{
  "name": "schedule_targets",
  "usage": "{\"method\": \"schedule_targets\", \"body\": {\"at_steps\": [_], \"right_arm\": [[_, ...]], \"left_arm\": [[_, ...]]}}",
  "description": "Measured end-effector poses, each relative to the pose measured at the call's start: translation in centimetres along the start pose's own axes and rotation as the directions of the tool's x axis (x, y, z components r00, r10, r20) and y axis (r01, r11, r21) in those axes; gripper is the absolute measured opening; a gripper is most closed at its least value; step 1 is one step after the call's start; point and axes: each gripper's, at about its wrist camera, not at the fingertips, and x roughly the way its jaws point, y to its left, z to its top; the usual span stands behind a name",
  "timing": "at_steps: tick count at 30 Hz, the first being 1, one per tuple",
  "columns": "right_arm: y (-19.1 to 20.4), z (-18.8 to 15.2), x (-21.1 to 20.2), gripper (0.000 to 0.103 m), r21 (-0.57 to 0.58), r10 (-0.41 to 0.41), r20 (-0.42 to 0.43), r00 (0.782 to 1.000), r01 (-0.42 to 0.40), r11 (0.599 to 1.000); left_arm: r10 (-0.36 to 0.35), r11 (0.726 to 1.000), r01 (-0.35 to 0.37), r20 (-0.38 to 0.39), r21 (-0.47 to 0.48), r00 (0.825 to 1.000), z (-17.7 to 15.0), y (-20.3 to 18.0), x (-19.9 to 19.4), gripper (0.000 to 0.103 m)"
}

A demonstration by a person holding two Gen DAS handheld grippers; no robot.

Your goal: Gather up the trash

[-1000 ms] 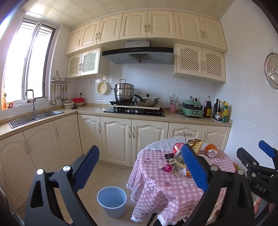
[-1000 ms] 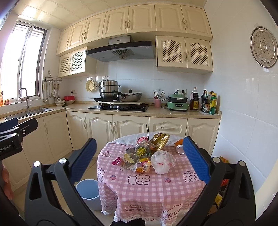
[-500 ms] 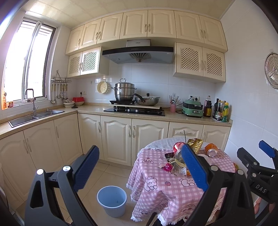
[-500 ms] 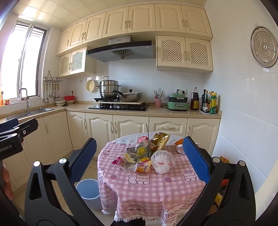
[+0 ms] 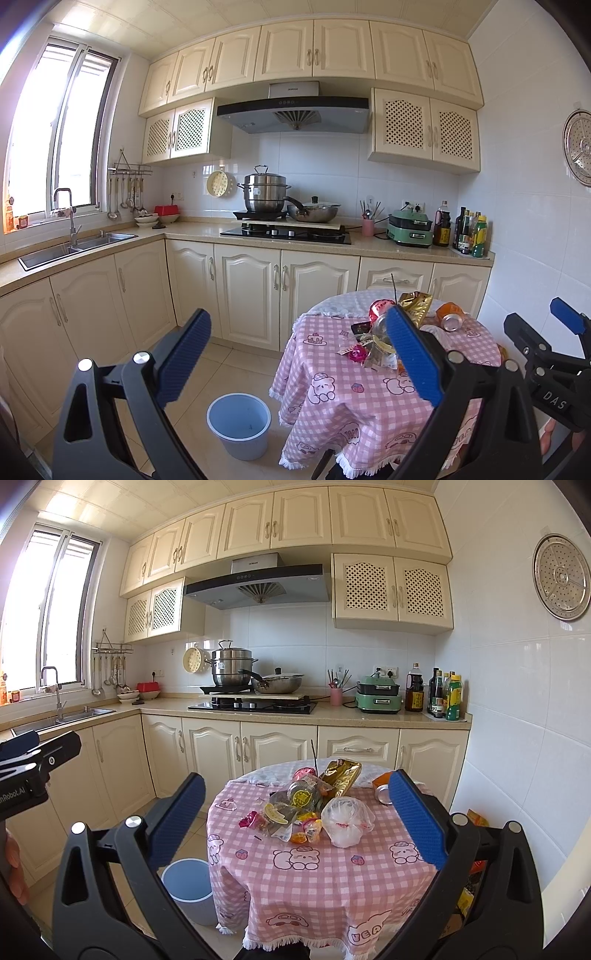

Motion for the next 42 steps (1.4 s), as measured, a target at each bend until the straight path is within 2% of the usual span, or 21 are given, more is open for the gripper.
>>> {"method": "schedule_targets", "body": {"at_steps": [23,37,42], "right_arm": [[-0.1,-0.3,0.3,0.097,0.006,0.002,-0.016,1.000,-0.002,1.000],[-1.3,-1.9,3.6,0.097,0.016,-0.008,-0.061,0.998,0.009,1.000],[-2.3,-2.9,5.5,0.097,0.035,-0.017,-0.099,0.995,0.021,0.999]], "left_arm": [[0.006,1.000,-0.006,-0.015,0.002,1.000,-0.6,0.3,0.0,0.094],[0.012,0.999,-0.008,-0.090,0.040,0.996,-1.9,-0.4,4.1,0.094],[0.014,0.999,-0.006,-0.146,0.050,0.989,-2.8,-0.9,6.4,0.094]]}}
